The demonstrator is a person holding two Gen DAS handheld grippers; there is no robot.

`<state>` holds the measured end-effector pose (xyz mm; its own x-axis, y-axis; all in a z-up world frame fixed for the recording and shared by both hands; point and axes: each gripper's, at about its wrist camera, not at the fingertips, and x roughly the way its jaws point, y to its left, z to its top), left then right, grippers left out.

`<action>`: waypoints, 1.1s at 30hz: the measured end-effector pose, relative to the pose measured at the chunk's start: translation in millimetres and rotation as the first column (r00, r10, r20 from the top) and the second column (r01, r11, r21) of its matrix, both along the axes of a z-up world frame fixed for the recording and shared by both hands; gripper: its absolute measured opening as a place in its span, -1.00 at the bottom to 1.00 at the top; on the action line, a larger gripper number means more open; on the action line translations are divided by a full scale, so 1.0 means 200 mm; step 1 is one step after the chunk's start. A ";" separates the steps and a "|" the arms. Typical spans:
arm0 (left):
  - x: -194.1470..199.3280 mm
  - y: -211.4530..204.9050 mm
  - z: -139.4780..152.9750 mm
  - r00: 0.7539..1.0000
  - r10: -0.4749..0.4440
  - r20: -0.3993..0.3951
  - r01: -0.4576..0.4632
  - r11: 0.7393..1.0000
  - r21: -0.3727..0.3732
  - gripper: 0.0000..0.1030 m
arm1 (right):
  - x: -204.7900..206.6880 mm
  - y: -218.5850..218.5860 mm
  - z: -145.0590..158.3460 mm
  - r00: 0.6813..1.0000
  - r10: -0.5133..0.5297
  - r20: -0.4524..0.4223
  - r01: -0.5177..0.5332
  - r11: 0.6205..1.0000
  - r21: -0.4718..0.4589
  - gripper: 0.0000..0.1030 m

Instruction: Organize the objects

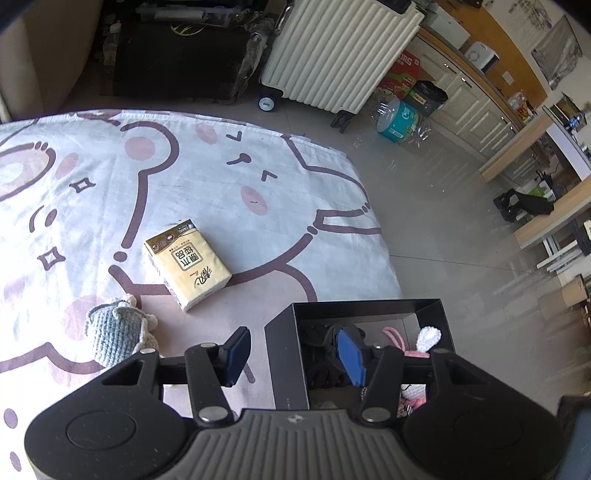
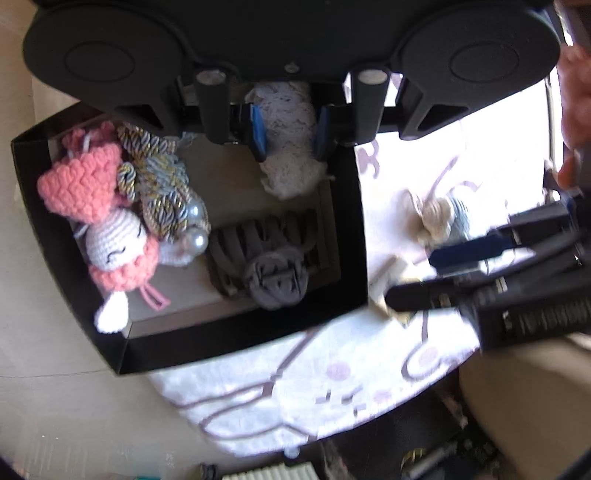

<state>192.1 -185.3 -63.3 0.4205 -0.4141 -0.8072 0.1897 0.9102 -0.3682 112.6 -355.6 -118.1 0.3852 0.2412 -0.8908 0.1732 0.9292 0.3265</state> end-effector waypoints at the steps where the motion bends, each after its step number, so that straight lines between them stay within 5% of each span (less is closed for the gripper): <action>1: 0.00 0.00 0.00 1.000 -0.005 0.008 0.005 1.000 0.009 0.03 | 0.00 -0.02 0.02 1.000 -0.019 0.023 0.019 1.000 0.011 -0.38; 7: -0.04 0.01 0.04 0.999 -0.020 0.029 0.019 0.999 0.039 0.03 | -0.06 -0.12 0.18 0.978 -0.130 0.162 0.134 0.991 -0.011 -0.35; 14: -0.10 0.06 0.10 0.997 -0.032 0.077 0.023 0.993 0.116 0.04 | -0.11 -0.13 0.30 0.954 -0.141 0.266 0.172 0.980 -0.097 -0.25; 30: -0.26 0.26 0.22 0.992 -0.040 0.124 0.014 0.979 0.205 0.04 | -0.29 -0.07 0.38 0.947 -0.102 0.304 0.180 0.953 -0.243 -0.12; 33: -0.28 0.27 0.23 0.991 -0.049 0.128 0.021 0.977 0.212 0.18 | -0.33 -0.08 0.38 0.949 -0.107 0.298 0.188 0.948 -0.259 -0.07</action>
<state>135.3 -131.7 -17.2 0.5173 -0.2576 -0.8161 0.2565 0.9564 -0.1393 47.5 -370.7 -41.3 0.6375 -0.0809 -0.7662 0.2558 0.9603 0.1114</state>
